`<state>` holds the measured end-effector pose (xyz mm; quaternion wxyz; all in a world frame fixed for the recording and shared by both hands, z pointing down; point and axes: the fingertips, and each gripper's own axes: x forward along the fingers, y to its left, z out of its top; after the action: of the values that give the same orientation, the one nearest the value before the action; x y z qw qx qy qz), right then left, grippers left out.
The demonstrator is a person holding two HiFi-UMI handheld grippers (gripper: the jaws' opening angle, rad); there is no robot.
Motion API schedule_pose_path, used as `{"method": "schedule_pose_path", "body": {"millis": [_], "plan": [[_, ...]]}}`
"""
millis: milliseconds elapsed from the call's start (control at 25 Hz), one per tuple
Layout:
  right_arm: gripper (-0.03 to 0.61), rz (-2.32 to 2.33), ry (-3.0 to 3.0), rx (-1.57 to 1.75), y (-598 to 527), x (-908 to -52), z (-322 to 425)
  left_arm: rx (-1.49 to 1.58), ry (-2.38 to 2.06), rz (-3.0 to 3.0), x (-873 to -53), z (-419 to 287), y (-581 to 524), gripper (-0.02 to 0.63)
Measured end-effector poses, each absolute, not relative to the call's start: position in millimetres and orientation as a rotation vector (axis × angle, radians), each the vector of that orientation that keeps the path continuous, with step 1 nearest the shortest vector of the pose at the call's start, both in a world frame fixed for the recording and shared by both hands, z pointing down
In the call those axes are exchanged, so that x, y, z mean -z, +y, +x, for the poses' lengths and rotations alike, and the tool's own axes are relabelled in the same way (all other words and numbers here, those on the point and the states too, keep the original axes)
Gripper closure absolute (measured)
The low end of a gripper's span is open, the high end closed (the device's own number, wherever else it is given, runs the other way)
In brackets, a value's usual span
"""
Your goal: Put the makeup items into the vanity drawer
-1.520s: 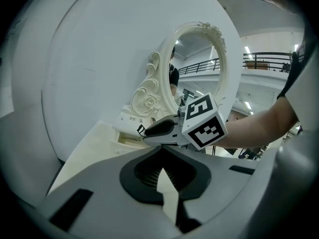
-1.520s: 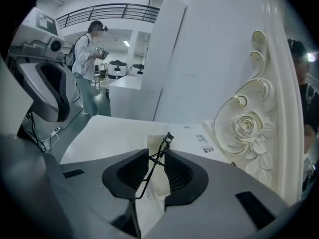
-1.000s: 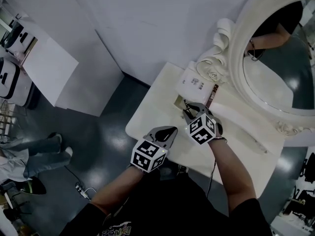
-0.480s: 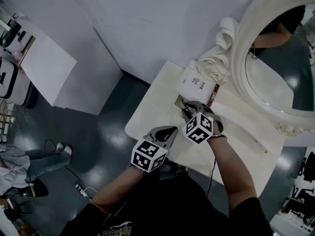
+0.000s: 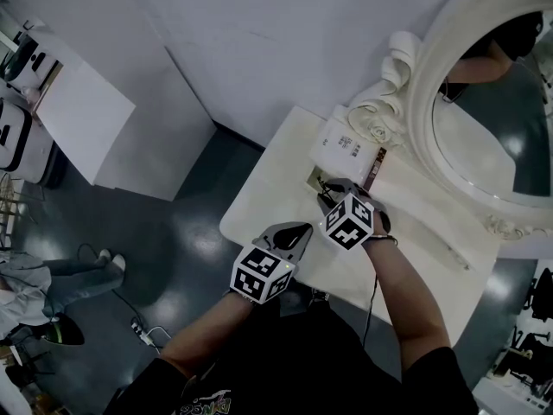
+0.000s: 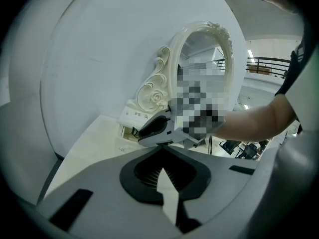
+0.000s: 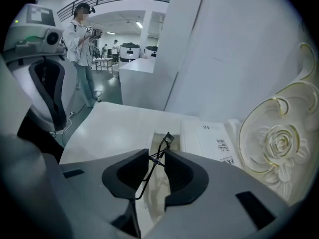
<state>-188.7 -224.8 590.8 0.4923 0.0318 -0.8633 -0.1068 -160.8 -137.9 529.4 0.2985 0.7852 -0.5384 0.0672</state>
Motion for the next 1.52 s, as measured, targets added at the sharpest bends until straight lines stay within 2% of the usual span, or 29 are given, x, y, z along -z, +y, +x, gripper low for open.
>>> {"method": "schedule_pose_path", "body": {"millis": [840,1120,1520], "plan": [[0.431,0.211,-2.112,0.228,-242.8,-587.2,-184.2,-0.174,-1.425,2.082,-528.5,-159.9,-130.5,0.609],[0.385,0.223,-2.111,0.226,-244.2,-587.3,-185.2,-0.176,-1.421,2.083,-529.6,-162.9,-127.5,0.609],[0.380,0.255,-2.122,0.241,-245.5,-584.0,-185.7,-0.180,-1.420,2.088,-531.6,-163.4,-121.3,0.610]]}}
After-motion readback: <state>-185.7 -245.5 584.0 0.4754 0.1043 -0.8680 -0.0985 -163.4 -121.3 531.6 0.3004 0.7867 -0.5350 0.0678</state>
